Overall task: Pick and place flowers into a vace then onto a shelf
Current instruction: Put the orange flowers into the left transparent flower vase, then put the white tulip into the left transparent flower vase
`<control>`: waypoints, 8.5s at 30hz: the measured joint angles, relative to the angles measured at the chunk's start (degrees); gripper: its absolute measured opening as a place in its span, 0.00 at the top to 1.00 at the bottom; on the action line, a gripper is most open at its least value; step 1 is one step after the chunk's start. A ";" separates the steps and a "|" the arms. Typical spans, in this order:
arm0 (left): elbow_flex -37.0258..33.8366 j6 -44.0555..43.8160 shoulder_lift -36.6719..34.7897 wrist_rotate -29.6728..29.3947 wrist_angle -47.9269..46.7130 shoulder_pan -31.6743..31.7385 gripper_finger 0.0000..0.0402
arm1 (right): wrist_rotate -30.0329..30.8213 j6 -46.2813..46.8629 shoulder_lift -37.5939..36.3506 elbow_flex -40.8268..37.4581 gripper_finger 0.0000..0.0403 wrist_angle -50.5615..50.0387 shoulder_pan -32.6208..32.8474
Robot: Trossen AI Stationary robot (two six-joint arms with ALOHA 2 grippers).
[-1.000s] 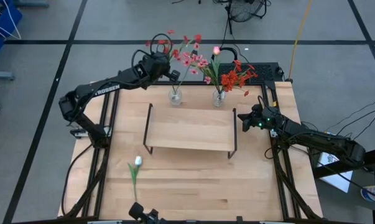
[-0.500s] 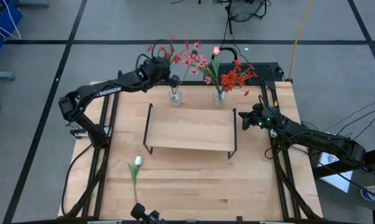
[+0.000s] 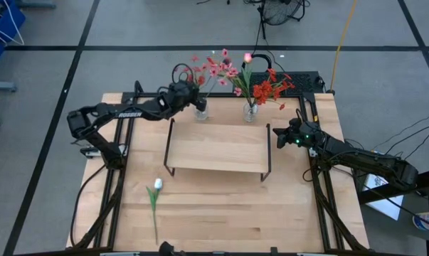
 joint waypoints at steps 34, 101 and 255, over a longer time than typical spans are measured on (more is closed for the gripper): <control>-2.92 -8.56 0.21 1.71 7.06 -1.19 0.66 | 3.18 0.85 0.20 -0.01 1.00 0.48 0.00; -2.74 -96.21 -27.84 0.63 -48.65 -63.46 0.27 | 2.75 -1.75 0.66 0.01 1.00 0.42 0.00; 9.94 -3.99 5.17 1.72 -13.17 -0.61 0.99 | 4.66 3.52 5.79 -0.01 1.00 0.66 0.00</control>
